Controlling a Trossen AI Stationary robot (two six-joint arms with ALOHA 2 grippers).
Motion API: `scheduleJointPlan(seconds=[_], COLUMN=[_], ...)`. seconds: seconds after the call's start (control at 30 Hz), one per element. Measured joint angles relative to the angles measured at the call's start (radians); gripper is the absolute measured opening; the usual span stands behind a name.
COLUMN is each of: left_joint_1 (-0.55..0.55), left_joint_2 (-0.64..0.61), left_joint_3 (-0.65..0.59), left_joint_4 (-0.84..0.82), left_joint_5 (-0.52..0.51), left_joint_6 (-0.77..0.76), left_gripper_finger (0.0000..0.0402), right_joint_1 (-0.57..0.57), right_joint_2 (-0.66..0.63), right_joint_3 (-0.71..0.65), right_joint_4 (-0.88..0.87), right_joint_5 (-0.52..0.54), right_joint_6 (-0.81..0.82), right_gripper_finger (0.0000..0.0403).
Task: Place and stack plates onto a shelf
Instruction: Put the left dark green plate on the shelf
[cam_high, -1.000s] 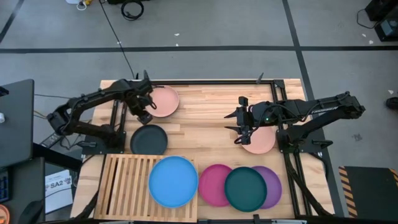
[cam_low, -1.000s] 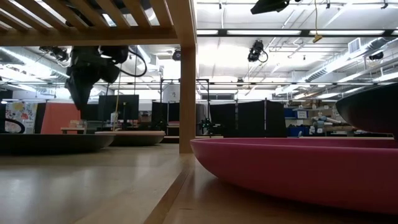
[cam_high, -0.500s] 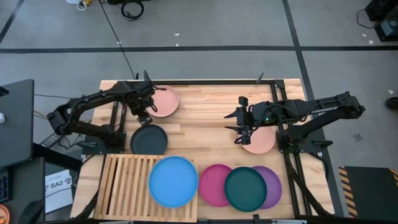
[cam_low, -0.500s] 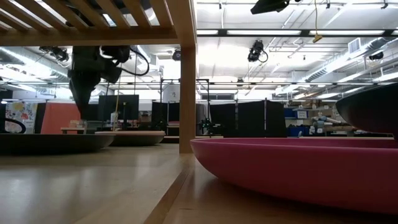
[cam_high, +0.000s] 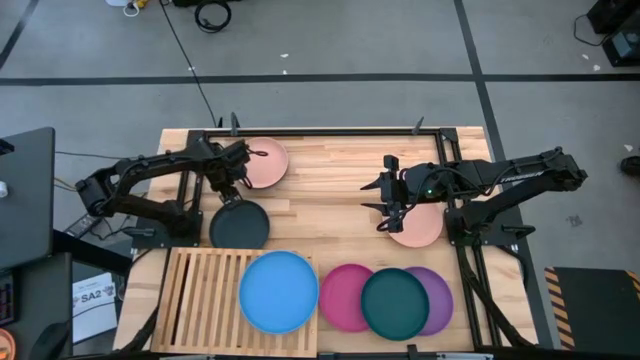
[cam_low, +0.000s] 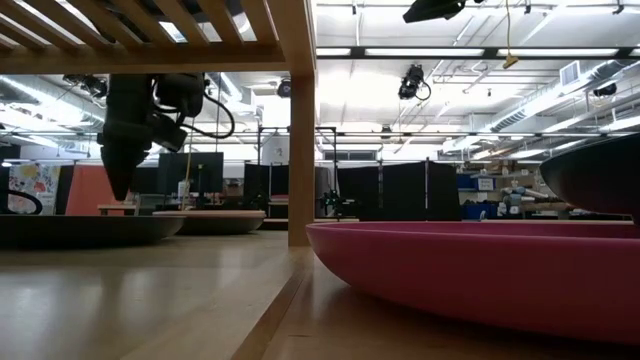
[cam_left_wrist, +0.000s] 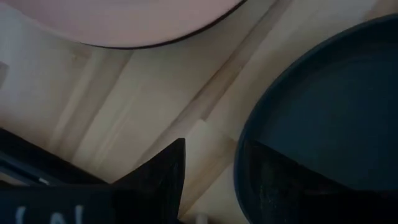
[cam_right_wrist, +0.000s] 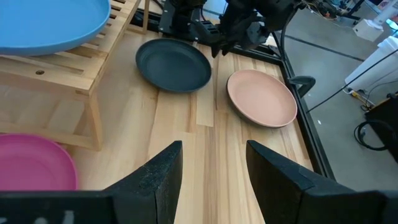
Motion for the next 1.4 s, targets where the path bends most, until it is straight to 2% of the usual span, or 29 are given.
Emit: scheduleJointPlan(seconds=[0.17, 0.33, 0.5, 0.7, 1.03, 1.4], left_joint_1=[0.0, 0.0, 0.0, 0.001, 0.001, 0.0], left_joint_2=[0.012, 0.085, 0.151, 0.203, 0.2, 0.2], left_joint_3=[0.0, 0.0, 0.0, 0.0, 0.003, 0.029], left_joint_4=[0.003, 0.019, 0.023, 0.023, 0.016, 0.001], left_joint_5=[0.0, 0.024, -0.025, -0.026, -0.01, 0.136], left_joint_6=[0.0, 0.024, 0.015, 0.015, 0.016, 0.02], left_gripper_finger=[0.0171, 0.0171, 0.0171, 0.0171, 0.0171, 0.0171], right_joint_1=[0.0, 0.0, 0.0, 0.0, 0.0, 0.0], right_joint_2=[0.0, 0.0, 0.0, 0.0, 0.0, 0.0], right_joint_3=[0.0, 0.0, 0.0, 0.0, 0.0, 0.0], right_joint_4=[0.0, 0.0, 0.0, 0.0, 0.0, 0.0], right_joint_5=[0.0, 0.0, 0.0, 0.0, 0.001, 0.001], right_joint_6=[0.0, 0.0, -0.002, -0.002, -0.002, -0.002], right_gripper_finger=[0.0183, 0.0183, 0.0183, 0.0183, 0.0183, 0.0183])
